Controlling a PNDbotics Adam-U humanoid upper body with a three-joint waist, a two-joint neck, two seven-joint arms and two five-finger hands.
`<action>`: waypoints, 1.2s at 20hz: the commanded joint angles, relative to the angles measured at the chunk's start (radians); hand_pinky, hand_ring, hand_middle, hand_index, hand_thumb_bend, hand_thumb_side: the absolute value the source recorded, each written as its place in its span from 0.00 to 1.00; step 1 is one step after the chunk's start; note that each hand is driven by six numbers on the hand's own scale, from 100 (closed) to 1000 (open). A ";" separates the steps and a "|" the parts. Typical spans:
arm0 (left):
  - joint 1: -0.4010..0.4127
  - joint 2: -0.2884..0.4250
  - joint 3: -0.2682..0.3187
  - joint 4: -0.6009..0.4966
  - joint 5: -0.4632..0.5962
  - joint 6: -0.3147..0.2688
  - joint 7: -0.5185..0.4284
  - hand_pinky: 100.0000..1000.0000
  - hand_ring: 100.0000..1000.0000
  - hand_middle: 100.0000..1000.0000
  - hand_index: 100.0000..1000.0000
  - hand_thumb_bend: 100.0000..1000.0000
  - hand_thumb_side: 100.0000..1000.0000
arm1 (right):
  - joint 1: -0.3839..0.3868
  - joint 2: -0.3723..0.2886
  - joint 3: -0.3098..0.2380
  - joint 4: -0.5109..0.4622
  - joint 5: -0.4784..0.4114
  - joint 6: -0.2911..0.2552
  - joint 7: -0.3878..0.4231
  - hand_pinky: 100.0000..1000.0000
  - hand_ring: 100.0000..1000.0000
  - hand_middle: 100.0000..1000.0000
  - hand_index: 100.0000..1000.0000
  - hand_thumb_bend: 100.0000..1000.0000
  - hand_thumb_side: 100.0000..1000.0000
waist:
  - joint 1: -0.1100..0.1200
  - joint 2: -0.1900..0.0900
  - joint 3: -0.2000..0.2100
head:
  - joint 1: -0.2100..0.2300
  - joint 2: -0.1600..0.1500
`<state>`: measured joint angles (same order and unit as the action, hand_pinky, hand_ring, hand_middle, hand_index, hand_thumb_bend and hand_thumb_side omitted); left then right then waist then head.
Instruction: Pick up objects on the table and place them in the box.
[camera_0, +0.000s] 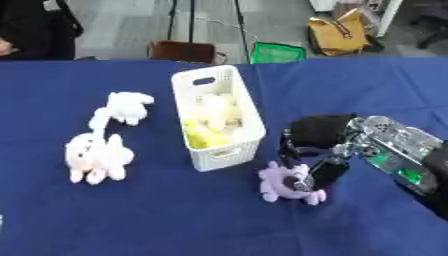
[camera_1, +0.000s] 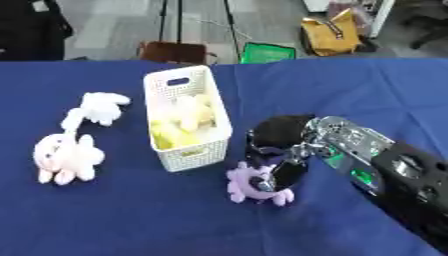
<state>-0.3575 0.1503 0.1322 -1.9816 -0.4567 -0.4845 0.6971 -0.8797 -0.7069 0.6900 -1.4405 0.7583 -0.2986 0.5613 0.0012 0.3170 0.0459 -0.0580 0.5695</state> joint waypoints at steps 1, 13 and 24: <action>-0.012 0.006 -0.002 -0.018 0.001 -0.029 0.030 0.47 0.48 0.68 0.72 0.00 0.47 | -0.008 -0.015 -0.005 0.008 0.002 -0.018 0.027 0.85 0.74 0.52 0.76 0.38 0.65 | 0.001 -0.015 0.001 | -0.002 -0.009; -0.010 0.007 -0.003 -0.018 0.002 -0.029 0.026 0.47 0.48 0.68 0.72 0.00 0.47 | -0.027 -0.028 -0.007 -0.047 -0.100 -0.042 0.243 0.91 0.85 0.62 0.93 0.41 0.77 | 0.000 -0.019 -0.003 | -0.001 -0.009; -0.009 0.006 -0.003 -0.018 0.002 -0.029 0.025 0.47 0.48 0.68 0.72 0.00 0.47 | -0.028 -0.032 -0.009 -0.063 -0.105 -0.026 0.266 0.92 0.86 0.62 0.93 0.42 0.75 | -0.001 -0.017 -0.004 | -0.002 -0.012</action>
<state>-0.3589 0.1502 0.1319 -1.9816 -0.4567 -0.4849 0.6967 -0.8965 -0.7158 0.6903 -1.4899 0.6505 -0.3085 0.8156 -0.0012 0.3169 0.0417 -0.0582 0.5692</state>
